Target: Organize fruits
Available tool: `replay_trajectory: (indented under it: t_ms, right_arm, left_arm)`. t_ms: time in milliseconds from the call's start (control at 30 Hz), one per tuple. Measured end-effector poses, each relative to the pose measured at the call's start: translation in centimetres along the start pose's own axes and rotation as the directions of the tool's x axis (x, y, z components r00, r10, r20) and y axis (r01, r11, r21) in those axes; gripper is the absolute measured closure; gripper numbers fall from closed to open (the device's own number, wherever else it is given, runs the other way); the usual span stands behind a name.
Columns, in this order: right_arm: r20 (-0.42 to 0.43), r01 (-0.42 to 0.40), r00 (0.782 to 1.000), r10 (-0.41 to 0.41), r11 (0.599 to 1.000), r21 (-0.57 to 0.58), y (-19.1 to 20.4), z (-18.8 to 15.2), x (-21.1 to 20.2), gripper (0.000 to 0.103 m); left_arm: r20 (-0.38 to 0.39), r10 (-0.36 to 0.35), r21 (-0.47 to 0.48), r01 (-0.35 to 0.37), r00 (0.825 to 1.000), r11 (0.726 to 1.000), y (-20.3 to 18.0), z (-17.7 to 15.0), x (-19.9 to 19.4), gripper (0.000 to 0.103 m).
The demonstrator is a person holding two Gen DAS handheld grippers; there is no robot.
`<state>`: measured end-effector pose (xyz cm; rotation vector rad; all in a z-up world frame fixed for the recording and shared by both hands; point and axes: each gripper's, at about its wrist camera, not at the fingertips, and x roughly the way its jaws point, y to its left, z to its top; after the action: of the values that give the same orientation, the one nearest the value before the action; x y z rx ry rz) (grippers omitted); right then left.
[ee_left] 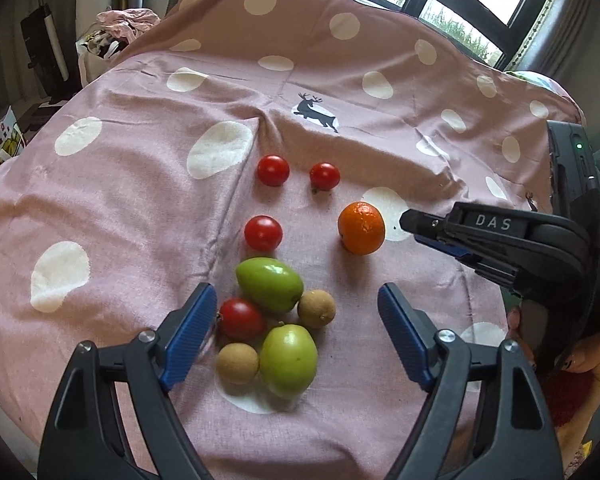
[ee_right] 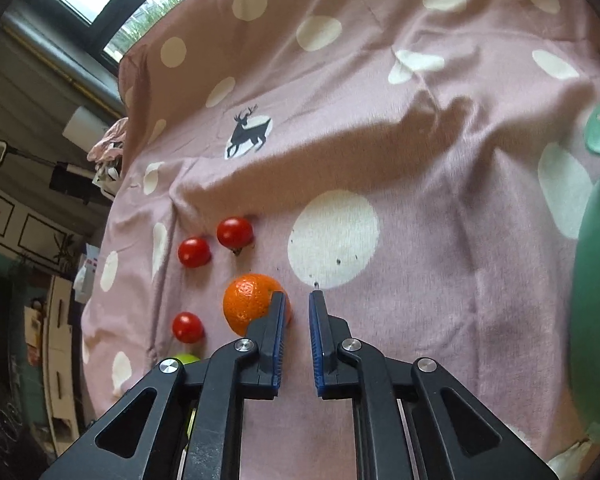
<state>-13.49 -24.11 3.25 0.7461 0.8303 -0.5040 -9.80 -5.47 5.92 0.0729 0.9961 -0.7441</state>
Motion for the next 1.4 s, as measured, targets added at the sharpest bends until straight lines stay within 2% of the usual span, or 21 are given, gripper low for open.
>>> replay_trajectory:
  t_ms: [33,67,100,133,233,333,433,500,533,600,700,933,1067,1233,1400]
  right_arm:
    - [0.011,-0.009,1.000,0.010,1.000,-0.009,0.3,0.1,-0.1,0.073]
    - [0.016,-0.034,0.999,0.034,0.999,-0.017,0.7,0.3,-0.1,0.063]
    - [0.019,-0.069,0.997,0.069,0.997,-0.022,0.9,0.6,0.1,0.048]
    - [0.028,-0.093,0.995,0.093,0.996,-0.017,1.0,1.0,0.6,0.045]
    - [0.004,-0.078,0.997,0.078,0.997,0.017,1.3,1.6,2.6,0.046]
    - [-0.076,-0.125,0.989,0.125,0.992,0.011,2.3,1.4,4.7,0.046]
    - [-0.103,-0.160,0.982,0.156,0.987,-0.025,3.7,0.8,5.2,0.045]
    - [-0.122,-0.149,0.983,0.140,0.987,-0.068,4.5,0.1,5.4,0.046]
    - [-0.136,-0.126,0.984,0.113,0.988,-0.085,4.8,-0.2,5.6,0.049]
    - [-0.124,-0.079,0.990,0.064,0.990,-0.115,5.1,-0.5,5.5,0.058]
    - [-0.126,-0.084,0.989,0.072,0.992,-0.097,4.5,-0.9,5.1,0.060]
    - [-0.103,-0.091,0.991,0.088,0.996,-0.022,1.7,-1.8,1.3,0.060]
    - [-0.084,-0.038,0.996,0.038,0.999,-0.005,0.1,-3.2,-0.9,0.060]
    - [-0.134,-0.021,0.991,0.027,0.999,0.041,-1.3,-4.5,-0.7,0.060]
    - [-0.136,0.054,0.989,-0.053,0.999,0.002,-1.6,-4.5,-0.4,0.060]
  left_arm:
    - [-0.004,0.004,-0.012,-0.004,1.000,1.000,0.3,0.1,0.1,0.021]
    - [-0.009,0.008,-0.020,-0.009,1.000,1.000,0.4,0.1,0.1,0.021]
    - [-0.012,0.014,-0.026,-0.014,1.000,1.000,0.6,0.1,0.2,0.021]
    - [-0.013,0.020,-0.029,-0.021,1.000,0.999,0.7,0.1,0.2,0.022]
    - [-0.010,0.032,-0.035,-0.032,0.999,0.999,1.1,0.1,0.0,0.022]
    - [-0.005,0.041,-0.051,-0.041,0.999,0.998,1.7,0.3,-0.2,0.022]
    - [-0.007,0.052,-0.064,-0.052,0.999,0.997,2.2,0.4,-0.3,0.022]
    - [-0.008,0.056,-0.069,-0.057,0.998,0.996,2.5,0.4,-0.3,0.022]
    - [-0.009,0.058,-0.071,-0.059,0.998,0.996,2.6,0.4,-0.4,0.022]
    - [-0.009,0.059,-0.077,-0.060,0.998,0.995,2.7,0.4,-0.4,0.022]
    - [-0.003,0.054,-0.076,-0.054,0.999,0.996,2.6,0.4,-0.5,0.022]
    - [0.016,0.016,-0.008,-0.015,1.000,1.000,0.6,0.2,-0.9,0.022]
    - [0.013,0.000,0.034,0.000,1.000,0.999,-0.8,-0.2,-0.8,0.024]
    - [0.014,-0.007,0.070,0.006,1.000,0.998,-2.0,-0.6,-0.6,0.025]
    - [0.002,0.001,0.082,-0.001,1.000,0.997,-2.4,-0.8,-0.1,0.027]
